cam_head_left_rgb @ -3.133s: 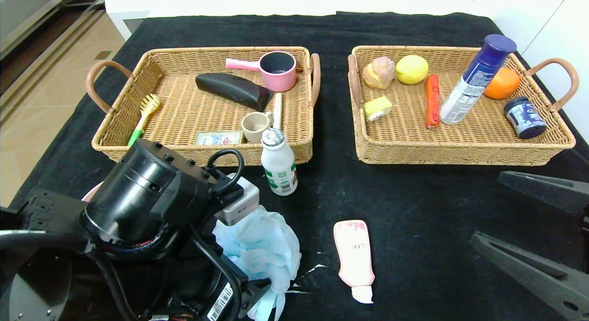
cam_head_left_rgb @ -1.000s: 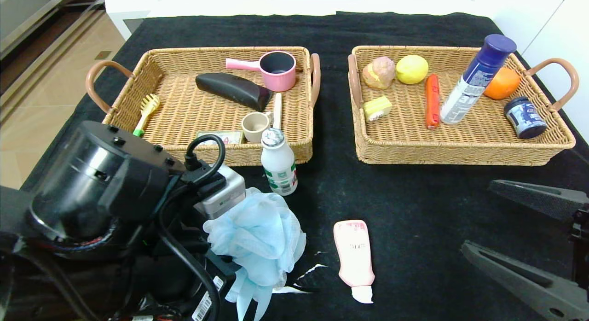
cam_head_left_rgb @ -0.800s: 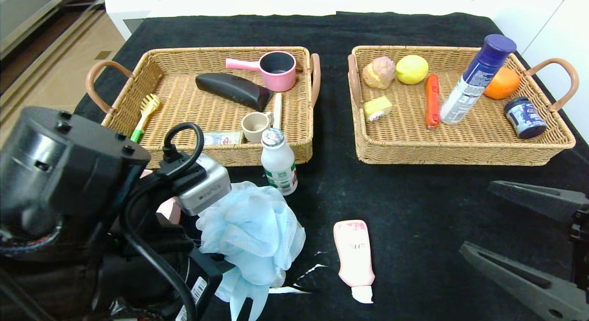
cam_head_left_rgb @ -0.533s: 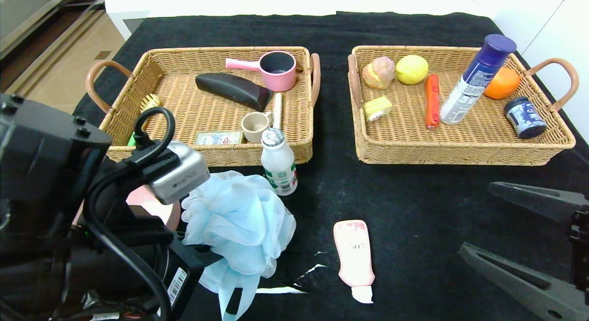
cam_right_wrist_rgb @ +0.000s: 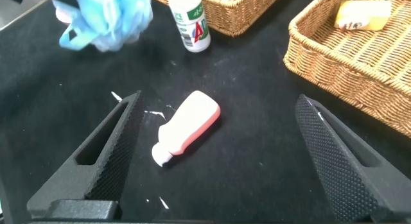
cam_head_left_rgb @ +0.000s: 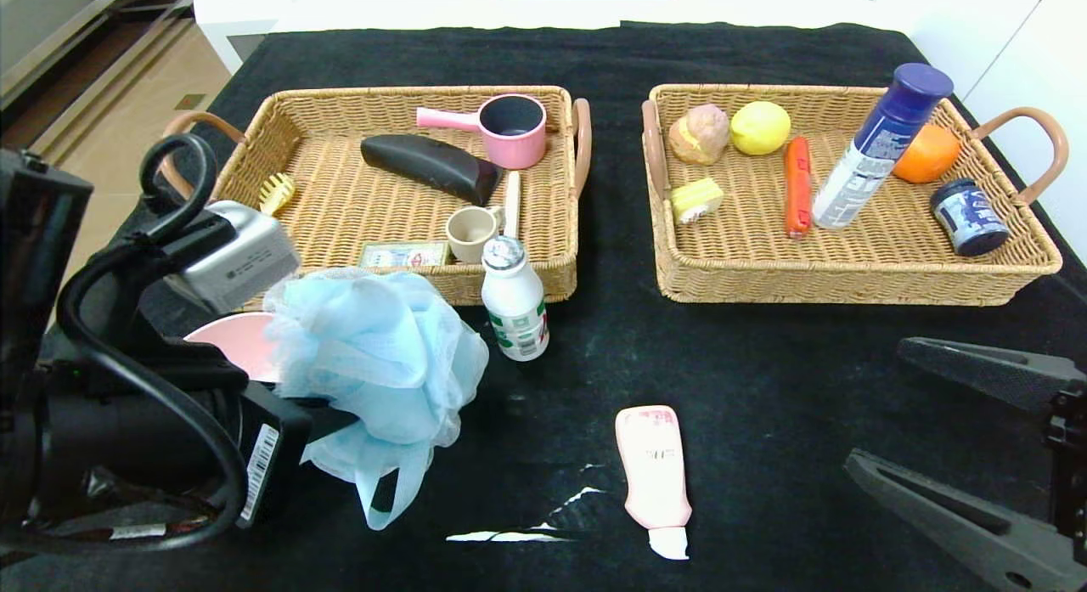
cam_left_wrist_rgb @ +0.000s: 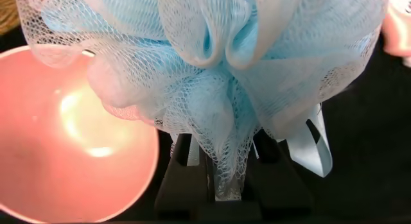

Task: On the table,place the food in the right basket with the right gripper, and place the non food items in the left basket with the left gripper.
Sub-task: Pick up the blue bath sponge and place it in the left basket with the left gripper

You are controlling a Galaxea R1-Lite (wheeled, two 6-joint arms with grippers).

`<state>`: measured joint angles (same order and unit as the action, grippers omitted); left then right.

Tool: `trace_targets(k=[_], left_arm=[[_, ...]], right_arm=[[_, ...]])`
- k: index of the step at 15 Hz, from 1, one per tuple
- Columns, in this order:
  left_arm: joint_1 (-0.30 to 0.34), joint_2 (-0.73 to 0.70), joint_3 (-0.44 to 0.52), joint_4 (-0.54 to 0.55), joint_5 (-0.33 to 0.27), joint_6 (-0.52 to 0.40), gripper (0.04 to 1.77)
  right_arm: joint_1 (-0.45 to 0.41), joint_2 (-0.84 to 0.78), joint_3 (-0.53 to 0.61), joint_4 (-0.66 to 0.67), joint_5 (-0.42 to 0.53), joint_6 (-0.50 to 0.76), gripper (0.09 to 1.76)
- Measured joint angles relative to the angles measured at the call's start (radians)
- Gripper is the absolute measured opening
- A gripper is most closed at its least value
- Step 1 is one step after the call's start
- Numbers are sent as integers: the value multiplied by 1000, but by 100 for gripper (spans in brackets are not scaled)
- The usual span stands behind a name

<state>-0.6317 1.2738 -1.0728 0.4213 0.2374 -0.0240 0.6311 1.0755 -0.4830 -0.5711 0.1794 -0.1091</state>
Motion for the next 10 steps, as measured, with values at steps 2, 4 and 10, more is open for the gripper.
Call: trace_targets(k=[2,4,10], left_arm=[[41,-4,-16,0,0,2,31],[83,-3,-43,-4,-3,4,31],[188,36,-117,-164,-15,-5,31]], right_arm=[[-1,0,0,0,0,0,171],[-3,0,0,0,0,0,171],[-3,0,-1,-2,0,0,171]])
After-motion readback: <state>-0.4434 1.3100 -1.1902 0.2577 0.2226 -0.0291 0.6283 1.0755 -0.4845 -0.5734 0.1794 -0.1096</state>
